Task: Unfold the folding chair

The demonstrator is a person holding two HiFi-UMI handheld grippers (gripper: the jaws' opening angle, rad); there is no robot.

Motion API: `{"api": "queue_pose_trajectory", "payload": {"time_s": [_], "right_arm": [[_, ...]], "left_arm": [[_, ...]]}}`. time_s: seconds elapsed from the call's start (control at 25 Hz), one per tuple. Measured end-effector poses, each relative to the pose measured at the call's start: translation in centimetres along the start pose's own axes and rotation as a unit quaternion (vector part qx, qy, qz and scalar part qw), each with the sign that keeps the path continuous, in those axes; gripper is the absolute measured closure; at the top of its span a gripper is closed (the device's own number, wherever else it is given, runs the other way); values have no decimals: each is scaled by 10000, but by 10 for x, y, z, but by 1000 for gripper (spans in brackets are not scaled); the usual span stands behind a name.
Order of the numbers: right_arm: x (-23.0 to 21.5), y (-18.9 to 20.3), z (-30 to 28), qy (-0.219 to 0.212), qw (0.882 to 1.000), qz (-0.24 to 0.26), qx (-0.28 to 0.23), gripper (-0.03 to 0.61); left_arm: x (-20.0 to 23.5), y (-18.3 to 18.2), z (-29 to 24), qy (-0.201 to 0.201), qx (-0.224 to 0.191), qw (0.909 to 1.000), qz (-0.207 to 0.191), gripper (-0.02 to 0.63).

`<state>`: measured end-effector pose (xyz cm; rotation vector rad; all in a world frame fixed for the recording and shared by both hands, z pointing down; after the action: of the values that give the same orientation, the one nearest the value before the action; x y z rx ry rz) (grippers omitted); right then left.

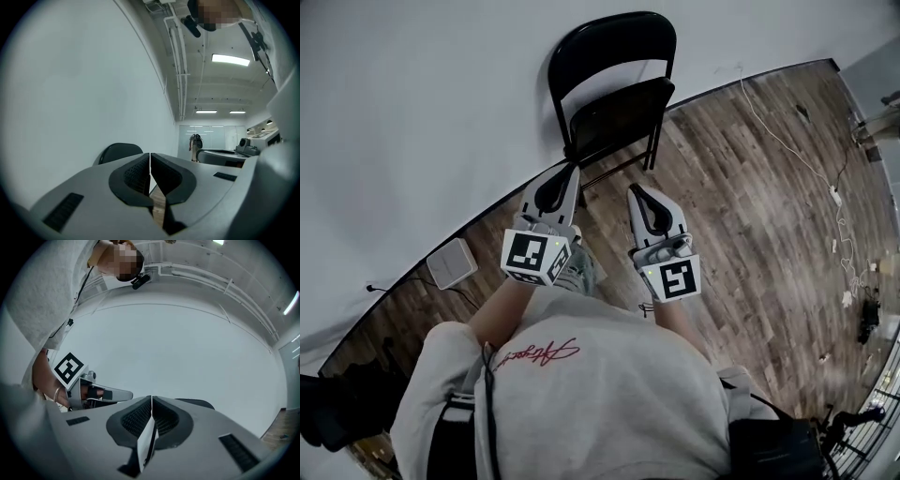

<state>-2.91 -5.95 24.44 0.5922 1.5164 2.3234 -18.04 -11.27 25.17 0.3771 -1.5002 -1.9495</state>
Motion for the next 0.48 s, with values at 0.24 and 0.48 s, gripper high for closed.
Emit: {"api": "queue_pose_trajectory", "payload": {"time_s": [0.24, 0.48], "right_arm": [[-52, 31, -98, -168, 9990, 417, 43, 560], [-77, 87, -135, -1736, 9805, 479, 789, 462]], "left_arm": [[59, -6, -91, 507, -135, 9986, 33, 580], [124, 39, -128, 223, 781, 9953, 520, 308]]}}
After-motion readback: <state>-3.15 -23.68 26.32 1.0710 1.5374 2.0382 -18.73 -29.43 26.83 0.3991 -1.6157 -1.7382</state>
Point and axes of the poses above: the fingertips, and each gripper's own axes: z backward along the fingers, x to its left, y out of its underside, the point moved 6 cm from there along z, backward along the fingers, and after that the axes turned 15 degrees about -x, right-handed, at the moved point
